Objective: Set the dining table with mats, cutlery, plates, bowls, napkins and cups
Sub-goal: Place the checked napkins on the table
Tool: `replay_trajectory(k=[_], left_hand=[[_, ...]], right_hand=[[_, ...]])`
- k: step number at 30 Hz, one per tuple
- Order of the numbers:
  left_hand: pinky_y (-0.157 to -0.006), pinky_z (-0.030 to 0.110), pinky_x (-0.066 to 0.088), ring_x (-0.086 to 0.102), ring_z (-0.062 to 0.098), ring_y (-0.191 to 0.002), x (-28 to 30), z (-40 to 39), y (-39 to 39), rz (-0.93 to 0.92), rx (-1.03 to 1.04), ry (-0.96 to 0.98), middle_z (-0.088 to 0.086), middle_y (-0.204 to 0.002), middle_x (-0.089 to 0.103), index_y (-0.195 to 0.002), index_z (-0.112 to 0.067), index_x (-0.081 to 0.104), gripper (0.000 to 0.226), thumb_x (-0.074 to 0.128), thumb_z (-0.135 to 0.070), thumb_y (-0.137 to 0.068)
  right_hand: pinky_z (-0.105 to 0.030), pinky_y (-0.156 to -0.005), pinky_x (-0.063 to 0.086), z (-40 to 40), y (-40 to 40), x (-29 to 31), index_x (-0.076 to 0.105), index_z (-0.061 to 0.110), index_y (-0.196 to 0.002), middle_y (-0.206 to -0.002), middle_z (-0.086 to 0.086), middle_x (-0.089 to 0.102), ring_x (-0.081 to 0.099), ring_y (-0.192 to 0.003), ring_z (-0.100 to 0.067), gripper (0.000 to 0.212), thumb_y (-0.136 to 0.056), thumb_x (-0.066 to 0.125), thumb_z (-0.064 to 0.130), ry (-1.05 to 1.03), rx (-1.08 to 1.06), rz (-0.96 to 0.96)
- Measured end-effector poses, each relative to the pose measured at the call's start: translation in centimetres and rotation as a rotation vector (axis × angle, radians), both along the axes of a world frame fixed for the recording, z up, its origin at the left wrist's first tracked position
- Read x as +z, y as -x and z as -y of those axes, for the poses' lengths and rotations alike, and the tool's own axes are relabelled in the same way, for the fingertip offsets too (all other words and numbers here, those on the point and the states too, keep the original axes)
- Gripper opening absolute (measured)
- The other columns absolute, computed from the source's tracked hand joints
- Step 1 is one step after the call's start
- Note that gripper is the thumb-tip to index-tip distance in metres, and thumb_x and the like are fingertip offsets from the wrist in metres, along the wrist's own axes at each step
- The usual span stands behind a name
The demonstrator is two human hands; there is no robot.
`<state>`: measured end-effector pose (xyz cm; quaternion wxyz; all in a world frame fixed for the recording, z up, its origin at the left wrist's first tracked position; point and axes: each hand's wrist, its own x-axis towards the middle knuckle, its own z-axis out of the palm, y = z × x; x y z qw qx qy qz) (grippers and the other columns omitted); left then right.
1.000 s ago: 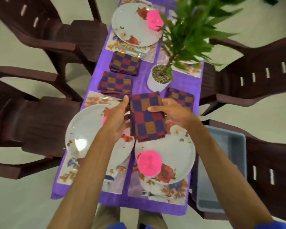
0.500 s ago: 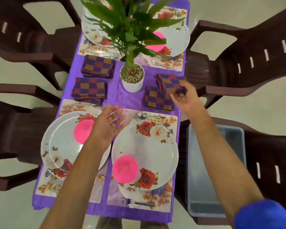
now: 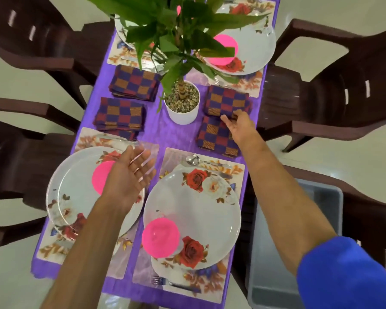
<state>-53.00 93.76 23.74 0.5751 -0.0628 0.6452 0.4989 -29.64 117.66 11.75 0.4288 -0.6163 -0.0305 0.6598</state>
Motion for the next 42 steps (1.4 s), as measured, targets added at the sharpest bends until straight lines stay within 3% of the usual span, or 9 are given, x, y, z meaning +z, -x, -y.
replay_trajectory(k=[8,18,22,24,28,33,36,38,42], left_hand=[[-0.088,0.038,0.057,0.074,0.018,-0.104,0.4,0.0,-0.4,0.007,0.019,-0.017,-0.005,-0.107,0.078,-0.117,-0.021,0.068,0.030,0.052,-0.045,-0.107],[-0.092,0.038,0.056,0.073,0.018,-0.103,1.6,1.7,0.0,-0.014,0.027,-0.019,-0.004,-0.109,0.076,-0.119,-0.020,0.067,0.032,0.051,-0.045,-0.107],[-0.083,0.036,0.058,0.074,0.016,-0.094,2.3,2.5,-1.7,0.011,-0.015,-0.031,-0.005,-0.104,0.077,-0.112,-0.021,0.068,0.029,0.051,-0.044,-0.107],[-0.082,0.035,0.058,0.075,0.015,-0.091,2.5,3.2,-2.8,0.015,-0.050,-0.034,-0.005,-0.102,0.077,-0.110,-0.021,0.068,0.026,0.052,-0.043,-0.108],[-0.088,0.038,0.058,0.073,0.017,-0.097,3.3,6.0,-4.9,0.020,-0.087,-0.039,-0.005,-0.104,0.077,-0.109,-0.022,0.068,0.023,0.054,-0.040,-0.106],[-0.090,0.038,0.056,0.073,0.017,-0.094,4.0,9.9,-5.9,0.035,-0.106,-0.056,-0.004,-0.102,0.077,-0.104,-0.020,0.070,0.022,0.057,-0.039,-0.105],[-0.089,0.038,0.057,0.073,0.016,-0.092,4.5,12.0,-5.1,0.021,-0.090,-0.059,-0.003,-0.104,0.076,-0.107,-0.020,0.069,0.020,0.059,-0.038,-0.104],[-0.088,0.037,0.057,0.074,0.015,-0.088,4.8,13.3,-4.0,0.004,-0.085,-0.066,-0.003,-0.102,0.075,-0.103,-0.022,0.070,0.018,0.061,-0.037,-0.103],[-0.087,0.036,0.057,0.072,0.017,-0.087,4.9,13.1,-1.9,-0.060,-0.037,-0.050,-0.003,-0.100,0.075,-0.099,-0.021,0.071,0.016,0.061,-0.033,-0.102]], right_hand=[[-0.029,-0.064,0.063,-0.5,-0.6,-0.6,0.063,-0.003,-0.107,-0.116,-0.025,0.069,0.074,-0.091,-0.040,0.012,-0.096,0.062,-0.007,0.008,-0.029,-0.050],[-0.025,-0.067,0.062,0.4,-2.9,1.1,0.065,-0.005,-0.119,-0.111,-0.021,0.073,0.077,-0.094,-0.031,0.030,-0.091,0.072,0.003,0.021,0.045,0.086],[-0.016,-0.063,0.057,1.9,-4.9,3.1,0.066,0.004,-0.102,-0.112,-0.013,0.071,0.073,-0.090,-0.020,0.011,-0.097,0.070,0.012,0.034,0.160,0.187],[-0.027,-0.062,0.061,3.3,-5.9,4.2,0.063,-0.002,-0.109,-0.106,-0.020,0.073,0.075,-0.084,-0.028,0.014,-0.099,0.065,0.008,0.023,0.139,0.269],[-0.041,-0.078,0.065,7.2,-8.3,4.8,0.069,0.007,-0.107,-0.105,-0.014,0.075,0.075,-0.083,-0.025,0.013,-0.098,0.063,0.014,-0.001,0.612,0.575],[-0.044,-0.102,0.053,11.7,-8.6,4.9,0.071,0.008,-0.117,-0.123,-0.011,0.070,0.067,-0.112,-0.031,0.022,-0.100,0.063,0.019,-0.316,1.184,1.149],[-0.029,-0.093,0.050,13.5,-7.6,5.0,0.073,0.013,-0.112,-0.118,-0.009,0.073,0.068,-0.109,-0.029,0.019,-0.096,0.065,0.019,-0.439,1.196,1.197],[-0.031,-0.084,0.048,13.6,-6.7,4.6,0.073,0.013,-0.107,-0.112,-0.009,0.074,0.068,-0.105,-0.032,0.018,-0.094,0.061,0.019,-0.538,1.230,1.222],[-0.047,-0.106,0.047,11.3,-3.9,2.1,0.056,0.014,-0.140,-0.141,-0.018,0.056,0.056,-0.126,-0.040,0.049,-0.094,0.056,0.028,-0.566,1.415,1.247]])
